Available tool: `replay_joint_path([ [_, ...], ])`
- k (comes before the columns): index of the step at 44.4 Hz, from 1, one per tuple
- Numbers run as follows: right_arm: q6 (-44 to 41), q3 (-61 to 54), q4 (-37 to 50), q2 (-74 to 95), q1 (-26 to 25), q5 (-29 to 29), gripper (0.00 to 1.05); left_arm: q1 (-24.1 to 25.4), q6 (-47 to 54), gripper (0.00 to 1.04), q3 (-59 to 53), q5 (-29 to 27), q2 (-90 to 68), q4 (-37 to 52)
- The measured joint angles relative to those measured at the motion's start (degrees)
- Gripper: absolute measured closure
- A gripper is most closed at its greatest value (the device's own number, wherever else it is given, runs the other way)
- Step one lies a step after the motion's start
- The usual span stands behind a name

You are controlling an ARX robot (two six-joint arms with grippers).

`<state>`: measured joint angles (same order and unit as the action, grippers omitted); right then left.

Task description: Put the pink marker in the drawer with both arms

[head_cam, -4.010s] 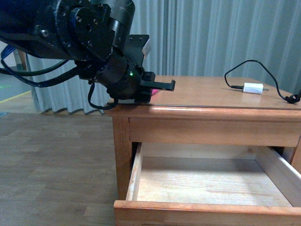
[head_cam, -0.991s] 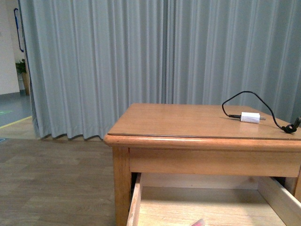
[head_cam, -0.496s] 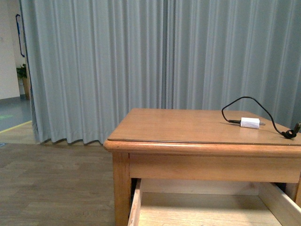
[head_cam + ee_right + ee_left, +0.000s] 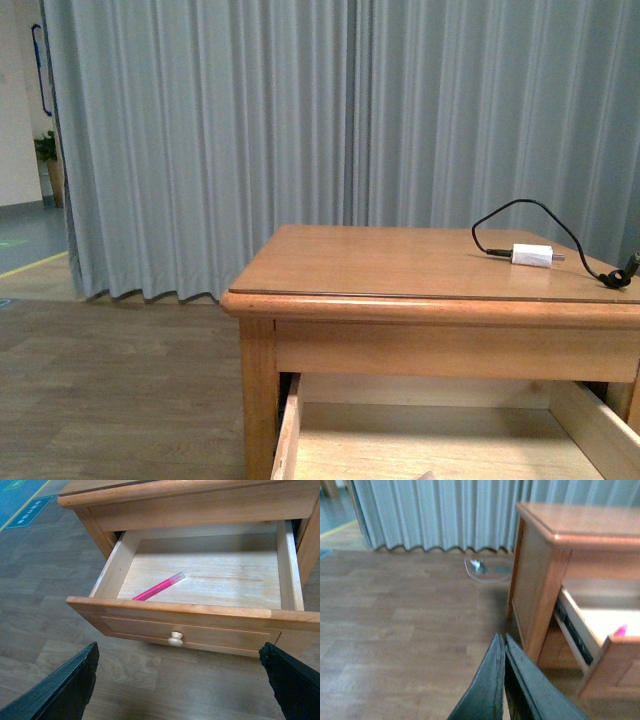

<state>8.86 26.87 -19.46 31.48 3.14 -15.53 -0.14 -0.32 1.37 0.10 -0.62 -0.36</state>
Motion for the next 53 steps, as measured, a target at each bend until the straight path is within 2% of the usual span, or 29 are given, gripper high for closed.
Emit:
replay_joint_path([
  [12, 0.0, 0.0, 0.0, 0.0, 0.0, 0.0, 0.08, 0.0, 0.0, 1.01, 0.0, -0.1, 0.4, 0.1],
  [13, 0.1, -0.2, 0.6, -0.2, 0.4, 1.4, 0.08, 0.0, 0.0, 0.99, 0.0, -0.1, 0.4, 0.1],
  [14, 0.3, -1.0, 2.5, -0.7, 1.3, 3.7, 0.08, 0.0, 0.0, 0.96, 0.0, -0.1, 0.4, 0.1],
  [15, 0.1, -2.0, 4.8, -1.2, 2.6, 8.9, 0.08, 0.0, 0.0, 0.92, 0.0, -0.1, 0.4, 0.1],
  [18, -0.6, -3.8, 9.4, -1.9, 5.4, 19.9, 0.08, 0.0, 0.0, 0.80, 0.0, -0.1, 0.4, 0.1],
  [19, -0.6, -3.9, 9.2, -1.6, 5.4, 21.6, 0.08, 0.0, 0.0, 0.74, 0.0, -0.1, 0.4, 0.1],
  [21, -0.9, -3.9, 7.4, -0.5, 4.8, 21.0, 0.08, 0.0, 0.0, 0.65, 0.0, -0.1, 0.4, 0.1],
  [24, -2.4, -4.6, 5.5, 4.2, 2.5, 16.4, 0.08, 0.0, 0.0, 0.49, 0.0, -0.1, 0.4, 0.1],
  [29, -6.8, -5.2, 9.3, 14.6, -2.3, 9.2, 0.08, 0.0, 0.0, 0.24, 0.0, -0.1, 0.4, 0.1],
  [33, -9.9, -6.1, 17.0, 24.3, -4.0, 8.3, 0.08, 0.0, 0.0, 0.05, 0.0, -0.1, 0.4, 0.1],
  [43, -13.3, -11.4, 53.6, 52.2, -5.3, 6.1, 0.08, 0.0, 0.1, 0.06, 0.0, -0.1, 0.4, 0.1],
  [53, -12.6, -11.6, 84.7, 74.6, -6.1, 5.5, 0.08, 0.0, 0.1, 0.06, 0.0, -0.1, 0.4, 0.1],
])
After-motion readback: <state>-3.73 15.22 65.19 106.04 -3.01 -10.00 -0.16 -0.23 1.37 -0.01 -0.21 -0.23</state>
